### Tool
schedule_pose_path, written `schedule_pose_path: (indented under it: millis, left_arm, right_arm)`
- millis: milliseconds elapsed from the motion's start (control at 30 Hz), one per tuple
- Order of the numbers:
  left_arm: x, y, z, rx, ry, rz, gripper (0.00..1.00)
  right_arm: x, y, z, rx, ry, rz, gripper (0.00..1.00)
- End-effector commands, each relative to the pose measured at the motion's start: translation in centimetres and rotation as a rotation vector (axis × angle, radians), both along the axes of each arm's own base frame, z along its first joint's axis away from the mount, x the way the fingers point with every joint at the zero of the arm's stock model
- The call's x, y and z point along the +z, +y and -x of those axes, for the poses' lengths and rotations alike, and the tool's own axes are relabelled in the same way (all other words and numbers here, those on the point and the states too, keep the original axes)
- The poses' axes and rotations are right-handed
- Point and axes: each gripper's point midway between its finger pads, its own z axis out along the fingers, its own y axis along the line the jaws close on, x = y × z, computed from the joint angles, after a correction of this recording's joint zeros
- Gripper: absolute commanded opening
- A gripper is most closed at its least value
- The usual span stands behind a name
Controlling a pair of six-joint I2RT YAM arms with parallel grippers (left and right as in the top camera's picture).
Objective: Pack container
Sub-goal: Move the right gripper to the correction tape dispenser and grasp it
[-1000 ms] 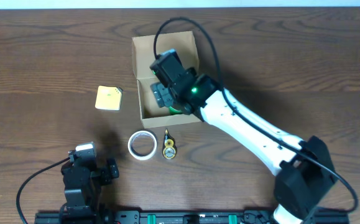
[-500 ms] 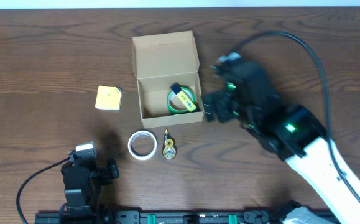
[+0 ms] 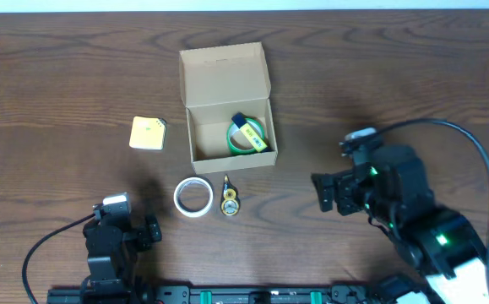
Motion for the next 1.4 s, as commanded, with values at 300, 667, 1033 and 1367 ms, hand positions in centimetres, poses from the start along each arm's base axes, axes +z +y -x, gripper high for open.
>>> schedule_pose_path:
  millis: [300, 667, 1033, 1367]
  left_arm:
    - [-0.4, 0.1, 0.0, 0.0, 0.007, -0.01, 0.95]
    - [-0.4, 0.1, 0.0, 0.0, 0.007, -0.01, 0.95]
    - [-0.4, 0.1, 0.1, 0.0, 0.008, -0.01, 0.95]
    - [-0.4, 0.1, 0.0, 0.0, 0.007, -0.01, 0.95]
  right_arm:
    - [-8.8, 9.9, 1.7, 0.077, 0.313, 0.013, 0.99]
    - [-10.8, 14.5, 3.1, -0.119, 0.277, 0.029, 0.92]
    - [-14.6, 18.4, 1.1, -0.244, 0.316, 0.207, 0.97]
    - [-14.8, 18.5, 1.1, -0.371, 0.341, 0.143, 0.97]
